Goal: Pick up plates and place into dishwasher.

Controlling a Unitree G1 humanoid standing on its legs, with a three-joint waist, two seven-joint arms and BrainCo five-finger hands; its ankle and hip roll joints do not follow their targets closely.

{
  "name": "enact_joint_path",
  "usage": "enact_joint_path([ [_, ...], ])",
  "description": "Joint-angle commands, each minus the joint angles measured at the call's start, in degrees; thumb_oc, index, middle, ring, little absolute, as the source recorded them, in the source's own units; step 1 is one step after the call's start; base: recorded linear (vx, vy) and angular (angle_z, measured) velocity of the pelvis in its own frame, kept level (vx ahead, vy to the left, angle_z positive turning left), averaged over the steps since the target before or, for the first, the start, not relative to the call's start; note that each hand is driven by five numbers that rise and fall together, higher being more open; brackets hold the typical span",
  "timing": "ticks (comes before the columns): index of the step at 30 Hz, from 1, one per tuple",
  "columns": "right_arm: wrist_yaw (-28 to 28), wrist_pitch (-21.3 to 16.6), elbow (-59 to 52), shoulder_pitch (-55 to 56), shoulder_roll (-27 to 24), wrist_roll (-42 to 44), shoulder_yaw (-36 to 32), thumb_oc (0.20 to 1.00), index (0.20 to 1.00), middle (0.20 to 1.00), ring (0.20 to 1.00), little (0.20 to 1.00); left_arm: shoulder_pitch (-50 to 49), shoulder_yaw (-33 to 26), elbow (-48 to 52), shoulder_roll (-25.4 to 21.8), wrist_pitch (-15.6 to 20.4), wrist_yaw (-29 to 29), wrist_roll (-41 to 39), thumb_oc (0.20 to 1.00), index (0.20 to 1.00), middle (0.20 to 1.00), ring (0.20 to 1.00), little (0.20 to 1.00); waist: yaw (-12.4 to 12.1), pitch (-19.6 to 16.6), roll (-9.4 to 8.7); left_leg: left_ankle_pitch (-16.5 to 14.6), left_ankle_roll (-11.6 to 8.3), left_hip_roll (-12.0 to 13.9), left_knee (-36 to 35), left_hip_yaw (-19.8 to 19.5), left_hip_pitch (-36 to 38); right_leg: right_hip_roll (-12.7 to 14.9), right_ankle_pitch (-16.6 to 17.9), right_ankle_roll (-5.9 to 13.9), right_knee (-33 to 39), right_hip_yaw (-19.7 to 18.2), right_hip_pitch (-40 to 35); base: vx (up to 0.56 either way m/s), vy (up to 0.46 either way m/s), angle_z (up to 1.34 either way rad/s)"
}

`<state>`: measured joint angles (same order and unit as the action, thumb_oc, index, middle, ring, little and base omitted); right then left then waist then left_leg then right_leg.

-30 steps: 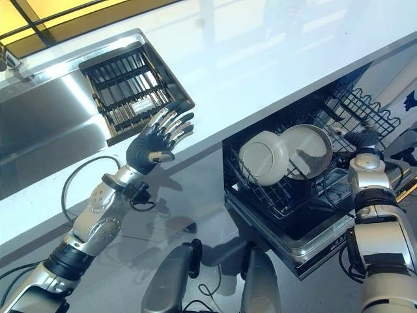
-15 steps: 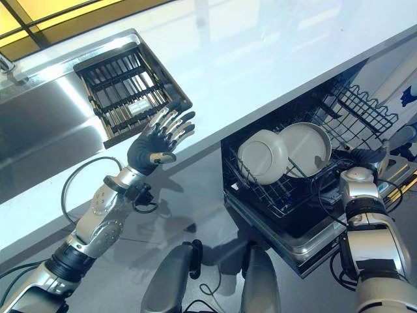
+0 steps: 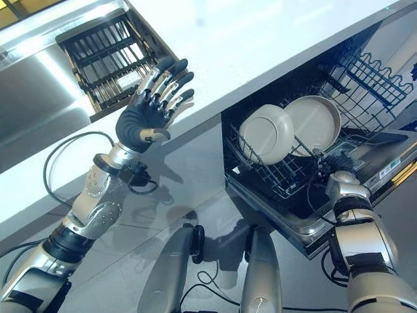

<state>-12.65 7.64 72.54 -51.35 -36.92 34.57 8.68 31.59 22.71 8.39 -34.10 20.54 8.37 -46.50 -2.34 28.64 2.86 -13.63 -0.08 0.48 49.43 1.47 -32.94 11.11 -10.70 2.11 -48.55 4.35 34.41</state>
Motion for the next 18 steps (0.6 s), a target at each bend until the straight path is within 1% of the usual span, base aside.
enact_joint_path([
  [1, 3.2, 4.6, 3.3, -2.6, -0.5, 5.5, 0.1, 1.0, 1.0, 1.0, 1.0, 1.0, -5.4, 1.4, -2.1, 1.5, -2.2, -1.4, -1.8, 1.0, 1.0, 1.0, 1.0, 1.0, -0.2, 1.1, 3.21, -12.7, 7.16, -2.2, 9.1, 2.9, 2.3, -1.7, -6.3, -5.76, -3.9, 1.0, -2.6, 0.01, -0.014, 0.09],
  [2, 4.0, 5.7, 3.9, -2.9, -0.3, 6.6, 0.2, 1.0, 1.0, 1.0, 1.0, 1.0, -5.3, 1.5, -2.1, 1.5, -2.4, -1.3, -1.8, 1.0, 1.0, 1.0, 1.0, 1.0, -0.3, 1.1, 3.29, -12.7, 7.2, -2.2, 9.2, 2.8, 2.2, -1.7, -6.3, -5.84, -4.1, 1.0, -2.5, 0.02, -0.018, 0.05],
  [4, 8.3, 7.2, 5.3, -3.6, 0.3, 9.9, 0.5, 1.0, 1.0, 1.0, 1.0, 1.0, -4.8, 1.7, -1.9, 1.6, -3.0, -1.2, -2.0, 1.0, 1.0, 1.0, 1.0, 1.0, -0.7, 1.1, 3.51, -12.7, 7.27, -2.4, 9.2, 2.7, 2.2, -1.7, -6.5, -6.05, -4.4, 1.1, -2.4, 0.03, -0.015, -0.14],
  [7, 16.3, 7.1, 5.5, -4.1, 0.9, 13.8, 0.8, 1.0, 1.0, 1.0, 1.0, 1.0, -4.7, 1.5, -1.5, 1.5, -4.1, -1.0, -2.3, 1.0, 1.0, 1.0, 1.0, 1.0, -1.1, 1.1, 3.62, -12.7, 7.14, -2.7, 9.4, 2.4, 2.4, -1.5, -6.7, -6.17, -4.8, 1.3, -2.7, 0.04, -0.007, -0.03],
  [8, 18.0, 6.5, 5.5, -4.1, 1.0, 13.8, 0.8, 1.0, 1.0, 1.0, 1.0, 1.0, -4.7, 1.4, -1.5, 1.5, -4.3, -0.9, -2.4, 1.0, 1.0, 1.0, 1.0, 1.0, -1.1, 1.1, 3.61, -12.7, 7.14, -2.7, 9.4, 2.4, 2.5, -1.4, -6.8, -6.19, -4.8, 1.3, -2.8, 0.05, -0.014, 0.19],
  [9, 22.7, 5.0, 5.0, -4.5, 1.3, 14.9, 1.2, 1.0, 1.0, 1.0, 1.0, 1.0, -4.9, 1.0, -1.4, 1.5, -4.8, -0.4, -2.6, 1.0, 1.0, 1.0, 1.0, 1.0, -1.4, 1.1, 3.6, -12.6, 7.05, -2.7, 9.4, 2.3, 2.7, -1.2, -6.8, -6.16, -5.0, 1.3, -2.8, 0.04, -0.011, 0.05],
  [10, 24.4, 4.0, 4.8, -4.7, 1.4, 14.9, 1.4, 1.0, 1.0, 1.0, 1.0, 1.0, -5.0, 0.8, -1.4, 1.5, -5.1, -0.2, -2.7, 1.0, 1.0, 1.0, 1.0, 1.0, -1.4, 1.1, 3.57, -12.6, 7.04, -2.7, 9.4, 2.3, 2.7, -1.2, -6.9, -6.16, -5.1, 1.4, -2.8, 0.04, -0.014, -0.21],
  [12, 26.8, 0.5, 3.5, -4.9, 1.7, 14.3, 1.8, 1.0, 1.0, 1.0, 1.0, 1.0, -5.1, 0.2, -1.2, 1.0, -5.7, 0.3, -3.2, 1.0, 1.0, 1.0, 1.0, 1.0, -1.6, 1.1, 3.46, -12.7, 7.0, -2.7, 9.7, 2.1, 2.6, -1.0, -6.9, -6.06, -5.5, 1.5, -2.8, 0.03, -0.023, -0.29],
  [13, 28.6, -0.6, 2.1, -5.2, 1.6, 14.2, 2.4, 1.0, 1.0, 1.0, 1.0, 1.0, -5.6, -0.6, -1.2, 0.7, -6.0, 1.1, -3.6, 1.0, 1.0, 1.0, 1.0, 1.0, -1.8, 1.1, 3.31, -12.7, 7.03, -2.7, 9.9, 2.0, 2.5, -0.8, -6.9, -5.96, -5.6, 1.5, -2.7, 0.03, -0.031, -0.19],
  [16, 30.5, -3.5, -0.2, -6.8, 1.2, 12.4, 3.8, 1.0, 1.0, 1.0, 1.0, 1.0, -6.2, -1.6, -1.1, 0.1, -6.4, 2.4, -3.9, 1.0, 1.0, 1.0, 1.0, 1.0, -2.2, 1.1, 3.03, -12.8, 7.09, -2.6, 10.4, 1.9, 2.0, -0.7, -6.8, -5.79, -6.0, 1.6, -2.2, 0.02, -0.038, 0.03],
  [18, 30.9, -3.8, -1.9, -8.3, 0.6, 12.2, 4.8, 1.0, 1.0, 1.0, 1.0, 1.0, -6.2, -2.3, -1.0, -0.5, -7.1, 2.9, -4.2, 1.0, 1.0, 1.0, 1.0, 1.0, -2.4, 1.1, 2.91, -12.8, 7.12, -2.6, 10.7, 1.8, 1.7, -0.6, -6.8, -5.73, -6.2, 1.6, -1.9, 0.01, -0.046, 0.06],
])
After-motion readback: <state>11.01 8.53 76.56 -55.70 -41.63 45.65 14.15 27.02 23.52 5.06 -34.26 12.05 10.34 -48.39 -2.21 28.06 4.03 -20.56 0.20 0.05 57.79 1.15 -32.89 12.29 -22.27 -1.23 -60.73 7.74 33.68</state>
